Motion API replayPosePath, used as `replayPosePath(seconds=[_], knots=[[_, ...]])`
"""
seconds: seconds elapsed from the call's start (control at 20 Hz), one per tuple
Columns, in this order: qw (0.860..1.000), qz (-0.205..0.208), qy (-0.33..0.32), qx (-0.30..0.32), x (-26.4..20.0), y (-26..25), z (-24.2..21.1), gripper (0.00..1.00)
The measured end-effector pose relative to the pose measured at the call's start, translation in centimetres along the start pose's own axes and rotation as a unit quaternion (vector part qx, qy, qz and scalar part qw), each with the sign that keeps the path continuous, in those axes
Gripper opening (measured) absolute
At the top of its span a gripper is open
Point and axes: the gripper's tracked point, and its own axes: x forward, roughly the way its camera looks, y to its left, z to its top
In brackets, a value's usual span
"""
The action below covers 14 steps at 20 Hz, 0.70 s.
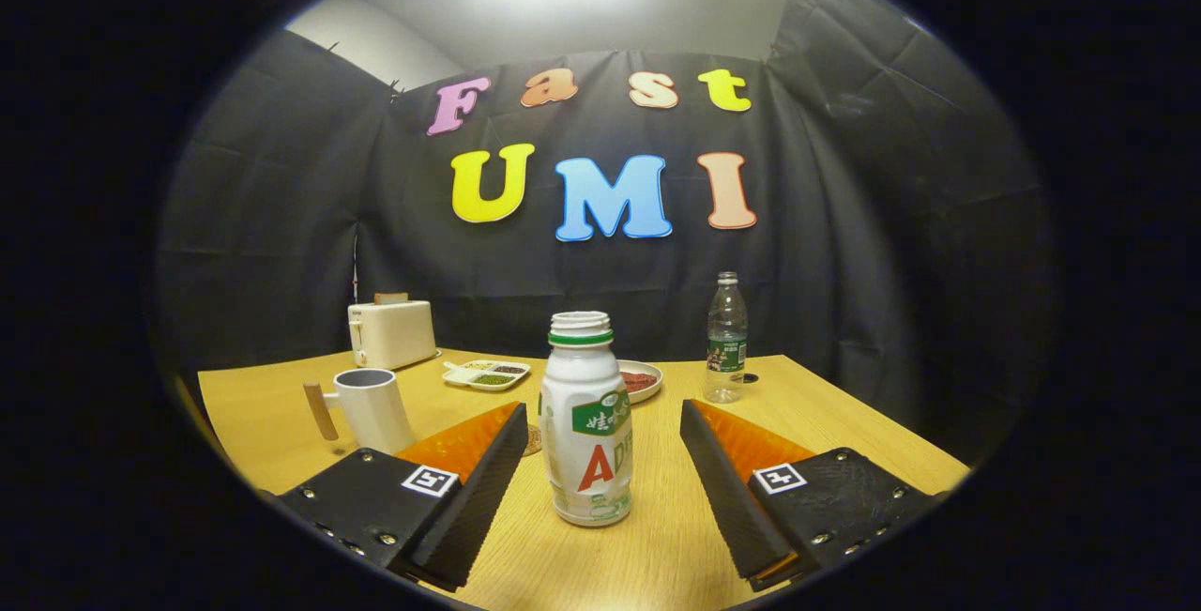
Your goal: Take the bottle from table, then pour the juice into the cup, finally place the bottle on the coaster
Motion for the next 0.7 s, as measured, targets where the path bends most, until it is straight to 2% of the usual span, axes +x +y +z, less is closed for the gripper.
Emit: replayPosePath(seconds=[0.55, 0.65, 0.7], knots=[[0.998, -0.025, 0.049, 0.017, 5.4, 0.8, -3.3, 0.98], [0.998, -0.034, 0.052, 0.020, 5.7, 0.6, -3.5, 0.79], [0.998, -0.038, 0.053, 0.015, 5.5, 0.7, -3.2, 0.79]])
